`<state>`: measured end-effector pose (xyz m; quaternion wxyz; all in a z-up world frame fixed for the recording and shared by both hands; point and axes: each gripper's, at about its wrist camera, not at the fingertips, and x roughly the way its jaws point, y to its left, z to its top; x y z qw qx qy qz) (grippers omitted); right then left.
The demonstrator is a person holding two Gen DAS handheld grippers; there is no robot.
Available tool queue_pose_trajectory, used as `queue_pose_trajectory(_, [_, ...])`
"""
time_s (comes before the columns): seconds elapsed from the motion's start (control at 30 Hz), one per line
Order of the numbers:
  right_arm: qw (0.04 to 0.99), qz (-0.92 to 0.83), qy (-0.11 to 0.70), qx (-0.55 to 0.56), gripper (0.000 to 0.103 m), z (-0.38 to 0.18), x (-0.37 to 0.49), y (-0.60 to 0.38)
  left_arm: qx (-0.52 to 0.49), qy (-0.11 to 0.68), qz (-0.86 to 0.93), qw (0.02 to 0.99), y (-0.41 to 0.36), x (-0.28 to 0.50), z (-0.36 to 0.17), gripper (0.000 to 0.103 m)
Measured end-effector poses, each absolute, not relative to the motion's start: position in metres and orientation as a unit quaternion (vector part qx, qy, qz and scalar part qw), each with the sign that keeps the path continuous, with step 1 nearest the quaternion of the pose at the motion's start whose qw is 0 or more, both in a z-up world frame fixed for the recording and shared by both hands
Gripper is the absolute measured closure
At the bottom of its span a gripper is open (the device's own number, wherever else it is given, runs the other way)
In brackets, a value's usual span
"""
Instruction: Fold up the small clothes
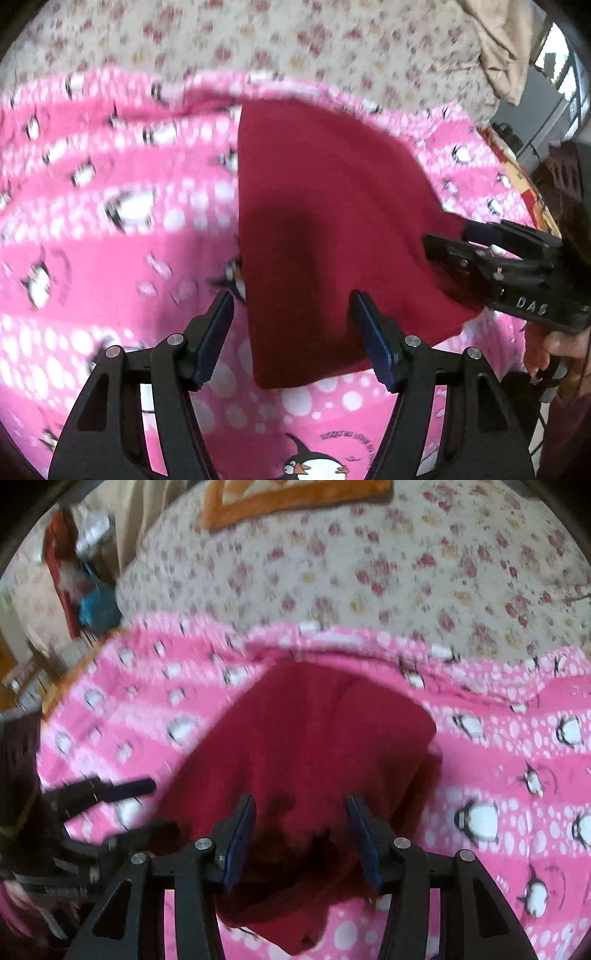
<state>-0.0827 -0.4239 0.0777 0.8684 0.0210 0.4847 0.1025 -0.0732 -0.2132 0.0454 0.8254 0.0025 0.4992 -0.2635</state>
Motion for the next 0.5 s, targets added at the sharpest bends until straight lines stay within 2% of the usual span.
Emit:
queue_pose_trajectory(0.07, [0.864, 0.08, 0.497, 0.001, 0.054, 0.061, -0.093, -0.43, -0.006, 0.502, -0.268, 0.822, -0.212, -0.073, 0.04, 0.036])
queue_pose_trajectory(0.2, [0.858, 0.094, 0.5, 0.064, 0.054, 0.055, -0.106, -0.455, 0.006, 0.486, -0.266, 0.832, -0.208, -0.079, 0.057, 0.036])
queue_pose_trajectory(0.33, [0.866, 0.084, 0.49, 0.054, 0.054, 0.076, -0.118, -0.459, -0.001, 0.431, -0.263, 0.863, -0.202, -0.084, 0.086, 0.036])
queue_pose_trajectory(0.5, [0.893, 0.054, 0.444, 0.057, 0.053, 0.115, -0.119, -0.465, -0.046, 0.424, -0.263, 0.865, -0.206, -0.065, 0.083, 0.036])
